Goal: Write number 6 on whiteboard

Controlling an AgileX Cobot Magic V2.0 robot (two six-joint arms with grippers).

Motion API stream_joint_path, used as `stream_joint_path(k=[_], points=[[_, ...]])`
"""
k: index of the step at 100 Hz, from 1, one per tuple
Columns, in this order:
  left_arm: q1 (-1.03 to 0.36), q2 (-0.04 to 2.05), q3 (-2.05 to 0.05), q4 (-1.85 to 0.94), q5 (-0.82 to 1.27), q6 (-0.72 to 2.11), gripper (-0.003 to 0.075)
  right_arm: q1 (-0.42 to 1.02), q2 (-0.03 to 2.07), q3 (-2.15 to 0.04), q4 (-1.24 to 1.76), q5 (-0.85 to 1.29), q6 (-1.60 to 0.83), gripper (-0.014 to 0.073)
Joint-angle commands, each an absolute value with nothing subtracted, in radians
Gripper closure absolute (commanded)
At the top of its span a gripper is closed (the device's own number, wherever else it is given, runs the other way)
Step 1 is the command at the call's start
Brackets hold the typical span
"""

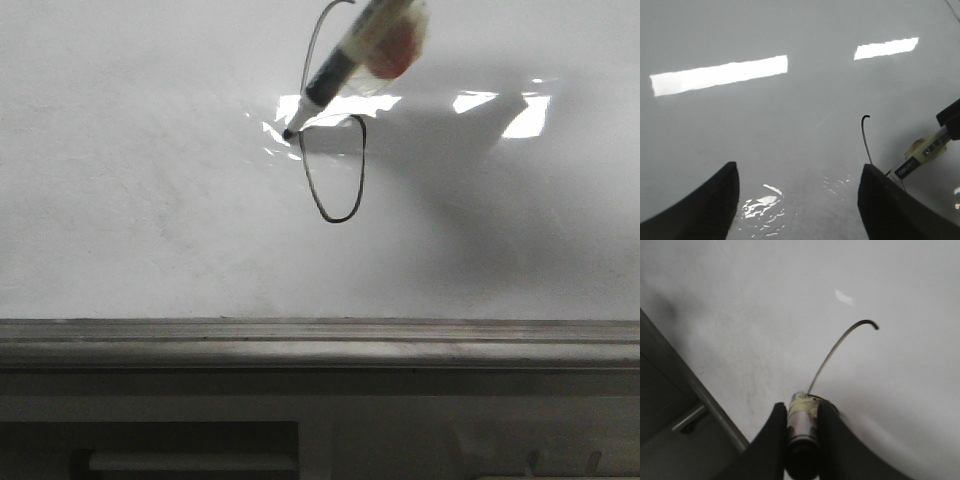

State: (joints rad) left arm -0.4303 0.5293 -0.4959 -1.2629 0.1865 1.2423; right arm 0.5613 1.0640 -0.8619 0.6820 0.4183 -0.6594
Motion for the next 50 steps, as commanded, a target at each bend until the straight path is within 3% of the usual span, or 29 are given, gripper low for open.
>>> stream_joint_path(k=[1,32,50], points=[[-0.430,0.530,-0.521,-1.284,0.169,1.238,0.0262,0.588,1.067,-0.914,0.697,0.396,-0.675,0.0643],[-0.430,0.547,-0.521,-1.284,0.362,1.254,0.0262,0.529,0.956,-0.921,0.671,0.710,-0.675,0.0643],[-0.432,0.621,-0.530,-1.284,0.528,1.283,0.0262,0.519,0.958,-0.939,0.679,0.746,-0.675,0.0643]])
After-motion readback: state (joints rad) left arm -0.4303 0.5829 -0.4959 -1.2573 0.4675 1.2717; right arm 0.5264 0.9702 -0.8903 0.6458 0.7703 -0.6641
